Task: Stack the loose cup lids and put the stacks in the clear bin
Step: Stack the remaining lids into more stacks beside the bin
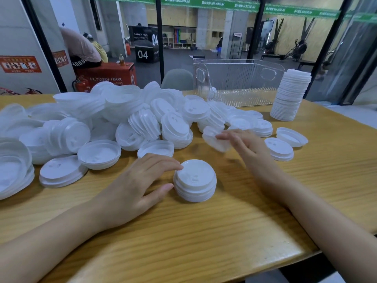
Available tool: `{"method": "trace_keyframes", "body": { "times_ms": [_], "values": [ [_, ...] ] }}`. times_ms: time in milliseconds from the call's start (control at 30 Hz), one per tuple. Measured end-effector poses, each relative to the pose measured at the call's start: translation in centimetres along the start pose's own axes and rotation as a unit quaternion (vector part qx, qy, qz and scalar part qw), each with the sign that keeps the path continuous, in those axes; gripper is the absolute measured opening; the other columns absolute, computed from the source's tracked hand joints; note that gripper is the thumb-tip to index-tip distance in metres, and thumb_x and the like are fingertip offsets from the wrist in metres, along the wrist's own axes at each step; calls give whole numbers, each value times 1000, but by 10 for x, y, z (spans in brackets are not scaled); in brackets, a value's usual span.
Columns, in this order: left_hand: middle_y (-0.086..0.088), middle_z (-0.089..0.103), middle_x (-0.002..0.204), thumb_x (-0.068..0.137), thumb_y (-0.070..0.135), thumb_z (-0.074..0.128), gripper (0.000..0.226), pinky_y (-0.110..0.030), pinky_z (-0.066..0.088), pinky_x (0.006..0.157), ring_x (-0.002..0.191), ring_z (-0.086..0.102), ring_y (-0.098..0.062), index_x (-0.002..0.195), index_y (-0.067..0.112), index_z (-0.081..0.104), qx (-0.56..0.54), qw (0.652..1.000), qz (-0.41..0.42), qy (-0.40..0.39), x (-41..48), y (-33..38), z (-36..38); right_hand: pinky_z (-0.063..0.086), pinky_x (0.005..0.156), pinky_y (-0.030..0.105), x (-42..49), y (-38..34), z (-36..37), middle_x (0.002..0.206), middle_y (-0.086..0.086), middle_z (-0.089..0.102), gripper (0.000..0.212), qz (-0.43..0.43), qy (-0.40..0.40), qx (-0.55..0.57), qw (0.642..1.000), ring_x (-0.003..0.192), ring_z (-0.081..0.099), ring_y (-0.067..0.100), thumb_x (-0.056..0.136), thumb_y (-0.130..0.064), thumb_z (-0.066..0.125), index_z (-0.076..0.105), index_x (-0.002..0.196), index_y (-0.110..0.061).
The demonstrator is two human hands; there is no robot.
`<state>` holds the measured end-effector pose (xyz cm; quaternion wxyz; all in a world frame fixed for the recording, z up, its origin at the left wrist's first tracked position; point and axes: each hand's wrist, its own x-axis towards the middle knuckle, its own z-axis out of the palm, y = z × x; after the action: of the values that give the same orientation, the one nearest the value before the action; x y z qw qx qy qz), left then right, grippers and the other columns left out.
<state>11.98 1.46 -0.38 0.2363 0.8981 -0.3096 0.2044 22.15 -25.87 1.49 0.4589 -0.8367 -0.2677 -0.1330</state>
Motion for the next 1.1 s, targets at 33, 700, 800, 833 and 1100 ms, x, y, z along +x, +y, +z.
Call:
{"method": "trace_keyframes", "body": {
  "times_ms": [33, 700, 800, 833, 1100],
  "values": [
    [18, 51, 134, 99, 38, 47, 35, -31, 39, 102, 127, 48, -7, 132, 29, 51, 1, 1000, 0, 0, 0, 0, 0, 41, 87, 18, 0, -4, -2, 106, -18, 69, 44, 12, 11, 106, 994, 102, 57, 3, 100, -48, 40, 75, 104, -22],
    [17, 52, 133, 98, 37, 48, 35, -31, 39, 102, 127, 48, -7, 132, 29, 52, -2, 1000, -7, 0, 0, -1, 0, 36, 104, 47, -5, 5, -6, 123, -13, 59, 49, 96, -118, -211, 965, 122, 37, 13, 74, -68, 60, 57, 117, -46],
    [17, 52, 133, 98, 37, 48, 35, -33, 39, 102, 127, 49, -8, 132, 30, 51, -3, 1000, -7, 1, 0, -1, 0, 39, 100, 42, -4, 6, -6, 115, -13, 62, 45, 83, -96, -205, 970, 117, 42, 14, 74, -64, 65, 60, 114, -44],
    [17, 52, 133, 98, 37, 48, 35, -33, 40, 102, 127, 49, -8, 132, 29, 51, -1, 1000, -7, 3, 0, -1, 0, 40, 98, 38, -5, 4, -6, 113, -16, 62, 43, 72, -73, -188, 977, 114, 44, 13, 75, -60, 68, 62, 113, -42],
    [17, 57, 125, 95, 35, 50, 30, -37, 41, 100, 123, 50, -5, 124, 27, 56, 21, 995, -44, 86, 2, -4, 0, 34, 85, 9, -16, -22, -4, 124, -23, 63, 41, -56, -143, 43, 987, 117, 50, 7, 73, -51, 69, 67, 113, -40]
  ]
}}
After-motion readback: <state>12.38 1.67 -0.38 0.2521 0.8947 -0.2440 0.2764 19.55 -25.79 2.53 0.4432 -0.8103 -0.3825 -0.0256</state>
